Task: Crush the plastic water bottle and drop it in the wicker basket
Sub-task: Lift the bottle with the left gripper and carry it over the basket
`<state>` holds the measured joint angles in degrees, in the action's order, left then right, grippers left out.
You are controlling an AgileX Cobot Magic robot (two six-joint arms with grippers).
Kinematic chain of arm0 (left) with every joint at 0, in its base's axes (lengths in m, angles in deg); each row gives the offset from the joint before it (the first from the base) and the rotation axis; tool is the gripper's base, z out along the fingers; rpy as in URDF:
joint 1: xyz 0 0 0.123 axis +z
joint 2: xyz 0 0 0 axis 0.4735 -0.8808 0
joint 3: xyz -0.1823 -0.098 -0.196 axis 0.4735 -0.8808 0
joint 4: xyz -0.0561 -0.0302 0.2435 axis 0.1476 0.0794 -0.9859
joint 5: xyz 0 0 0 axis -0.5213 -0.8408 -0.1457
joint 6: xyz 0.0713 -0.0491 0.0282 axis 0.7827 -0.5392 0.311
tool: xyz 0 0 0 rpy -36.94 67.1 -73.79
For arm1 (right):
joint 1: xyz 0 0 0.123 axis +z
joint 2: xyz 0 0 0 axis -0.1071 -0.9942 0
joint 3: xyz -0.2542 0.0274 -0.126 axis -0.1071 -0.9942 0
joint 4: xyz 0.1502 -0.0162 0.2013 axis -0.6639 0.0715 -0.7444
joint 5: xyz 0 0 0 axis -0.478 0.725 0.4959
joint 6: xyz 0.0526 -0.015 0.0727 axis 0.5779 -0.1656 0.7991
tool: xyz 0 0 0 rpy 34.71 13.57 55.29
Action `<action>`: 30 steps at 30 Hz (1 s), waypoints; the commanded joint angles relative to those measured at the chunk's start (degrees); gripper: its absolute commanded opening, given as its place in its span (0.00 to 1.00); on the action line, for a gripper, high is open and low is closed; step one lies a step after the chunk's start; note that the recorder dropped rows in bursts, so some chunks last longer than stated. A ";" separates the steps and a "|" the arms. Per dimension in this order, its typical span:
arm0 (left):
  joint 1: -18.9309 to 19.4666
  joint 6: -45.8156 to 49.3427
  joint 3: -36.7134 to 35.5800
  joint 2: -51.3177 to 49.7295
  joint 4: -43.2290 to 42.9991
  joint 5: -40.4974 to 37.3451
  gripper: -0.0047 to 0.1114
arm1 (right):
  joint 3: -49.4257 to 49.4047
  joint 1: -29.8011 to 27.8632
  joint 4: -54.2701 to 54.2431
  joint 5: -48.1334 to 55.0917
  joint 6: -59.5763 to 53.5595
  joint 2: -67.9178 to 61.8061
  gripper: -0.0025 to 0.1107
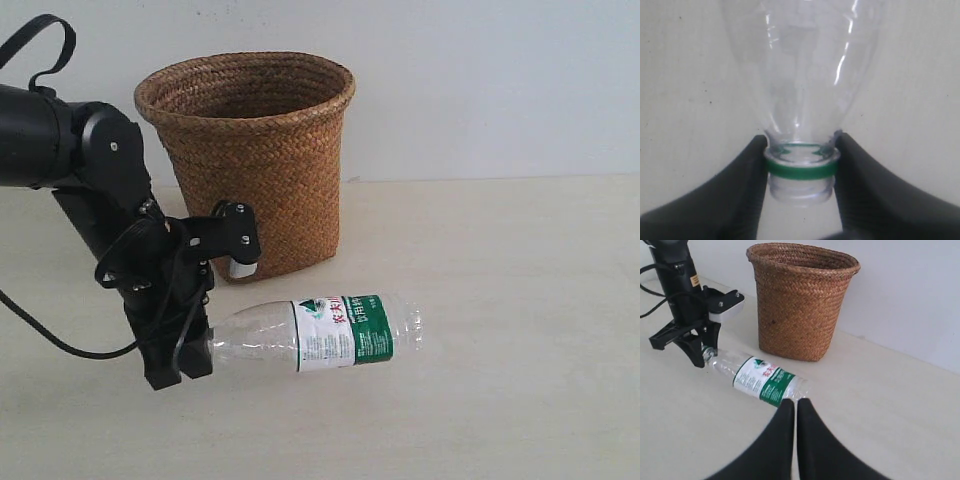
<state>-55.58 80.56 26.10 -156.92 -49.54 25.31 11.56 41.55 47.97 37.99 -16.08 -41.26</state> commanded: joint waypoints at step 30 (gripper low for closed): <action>2.79 -16.62 4.44 17.81 -26.76 6.00 0.07 | -4.16 0.06 -11.67 0.32 11.96 7.25 0.02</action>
<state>-52.95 65.00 28.59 -139.91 -76.69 32.03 7.66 41.55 36.30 38.39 -3.72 -34.32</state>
